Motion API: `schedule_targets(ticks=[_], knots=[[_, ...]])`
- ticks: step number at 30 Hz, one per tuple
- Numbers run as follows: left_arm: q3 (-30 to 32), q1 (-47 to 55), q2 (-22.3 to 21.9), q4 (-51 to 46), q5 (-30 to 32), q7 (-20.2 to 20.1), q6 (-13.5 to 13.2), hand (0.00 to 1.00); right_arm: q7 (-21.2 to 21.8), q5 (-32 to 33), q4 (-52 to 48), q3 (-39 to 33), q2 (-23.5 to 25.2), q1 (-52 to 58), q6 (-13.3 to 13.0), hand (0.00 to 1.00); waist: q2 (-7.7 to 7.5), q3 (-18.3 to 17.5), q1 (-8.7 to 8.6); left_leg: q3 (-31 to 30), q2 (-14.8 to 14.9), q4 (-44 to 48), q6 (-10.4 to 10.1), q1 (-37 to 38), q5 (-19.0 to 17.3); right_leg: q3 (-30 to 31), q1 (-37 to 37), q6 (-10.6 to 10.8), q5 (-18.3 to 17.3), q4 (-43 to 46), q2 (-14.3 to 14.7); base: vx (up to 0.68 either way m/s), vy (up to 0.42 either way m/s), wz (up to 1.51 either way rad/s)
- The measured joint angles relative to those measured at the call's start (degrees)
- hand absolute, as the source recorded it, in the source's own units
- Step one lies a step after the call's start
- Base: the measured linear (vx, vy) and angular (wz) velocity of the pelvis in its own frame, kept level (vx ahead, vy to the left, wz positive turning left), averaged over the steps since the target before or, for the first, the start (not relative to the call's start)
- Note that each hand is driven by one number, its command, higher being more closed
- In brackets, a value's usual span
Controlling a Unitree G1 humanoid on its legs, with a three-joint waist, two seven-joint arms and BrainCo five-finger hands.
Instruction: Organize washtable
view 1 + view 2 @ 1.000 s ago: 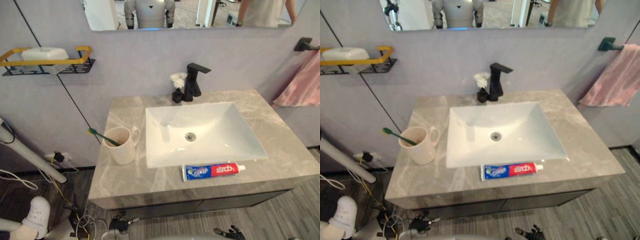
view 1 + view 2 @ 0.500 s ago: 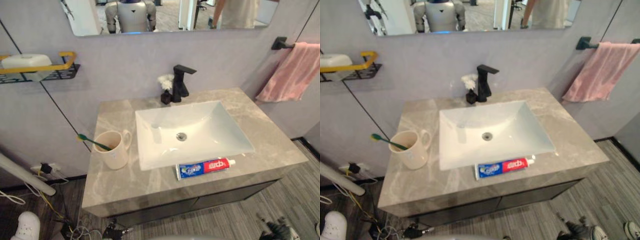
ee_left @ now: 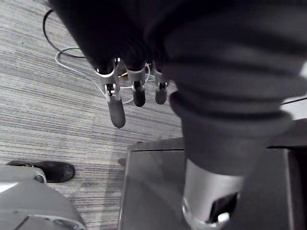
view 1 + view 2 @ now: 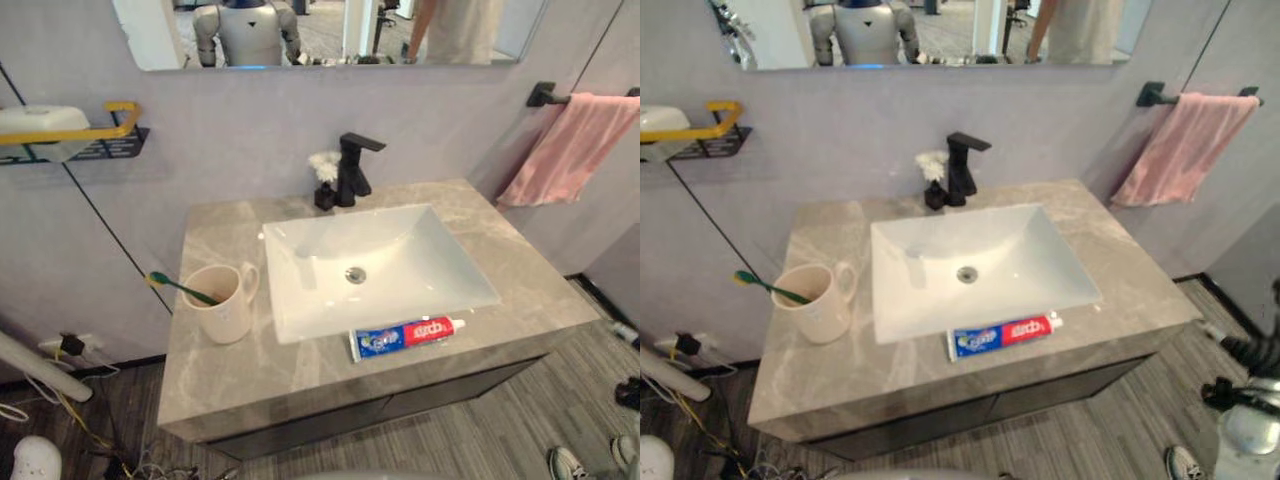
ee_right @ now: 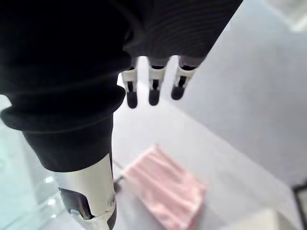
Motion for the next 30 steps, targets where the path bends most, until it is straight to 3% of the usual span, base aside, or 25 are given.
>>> schedule_targets(ticks=[2,5,10,12,14,15,22,30], knots=[[0.0,0.3,0.0,0.0,0.0,-0.2,0.0,0.00,1.4,-0.2,-1.7,0.4,-3.1,0.0,-1.7,0.00,-0.63,-0.2,-0.04,0.0,0.0,0.0,0.0,0.0,0.0,0.0,0.0,0.0,0.0,0.0,0.0,0.00,0.000,0.00],[-0.2,0.5,0.0,0.0,0.0,-1.1,-0.2,0.00,4.1,0.9,-2.1,6.8,-10.2,-1.0,-3.0,0.00,-1.72,-0.5,0.00,-0.1,0.0,0.0,0.0,0.0,0.0,-0.1,0.0,0.0,0.0,0.1,0.0,-0.02,-0.011,0.01],[-0.9,0.4,0.0,0.5,0.1,-1.3,-1.3,0.00,11.3,7.1,-2.3,27.0,-22.8,-7.4,-7.2,0.00,-3.13,-0.6,0.38,-2.3,-0.1,0.2,0.0,-1.4,0.1,-1.9,0.0,-0.1,-0.2,0.1,-0.2,-0.02,-0.028,0.21],[-2.9,0.4,0.3,0.5,0.1,-1.4,-1.5,0.00,14.7,9.6,-2.2,33.9,-26.2,-10.0,-8.6,0.00,-3.54,-0.7,2.02,-3.7,-0.2,1.2,0.1,-2.5,0.1,-3.2,0.0,-0.2,-0.4,0.0,-0.2,0.04,-0.021,0.33],[-3.4,0.5,0.5,0.6,0.1,-2.0,-1.5,0.00,17.2,11.5,-1.8,38.1,-27.4,-12.6,-8.7,0.00,-4.17,-1.0,2.30,-4.9,-0.4,1.8,0.1,-3.1,0.1,-4.6,0.0,-0.2,-0.4,0.0,-0.4,0.06,-0.007,0.35],[-3.6,0.5,0.5,0.8,0.1,-2.5,-1.6,0.00,18.2,12.0,-1.4,40.6,-27.9,-13.9,-8.7,0.00,-3.31,-0.5,2.52,-5.5,-0.6,2.0,0.1,-4.0,0.1,-5.1,-0.3,-0.2,-0.4,-0.1,-0.5,0.04,-0.008,0.30],[-5.7,-0.2,1.0,0.9,0.1,-2.7,-2.1,0.00,23.8,14.4,1.0,49.6,-30.8,-16.5,-8.1,0.00,-4.02,-0.7,4.73,-8.5,-0.9,3.3,0.3,-7.3,0.2,-8.3,-1.5,-0.2,-0.4,-0.2,-0.9,0.01,-0.021,0.23],[-7.3,-0.5,2.0,1.1,0.1,-3.6,-2.1,0.00,26.1,14.2,1.3,50.4,-32.4,-16.4,-6.4,0.00,-5.67,-0.1,4.78,-10.8,-1.3,3.7,0.3,-8.6,0.8,-11.0,-0.9,-0.2,-0.4,-0.9,-1.1,-0.02,-0.024,0.16]])
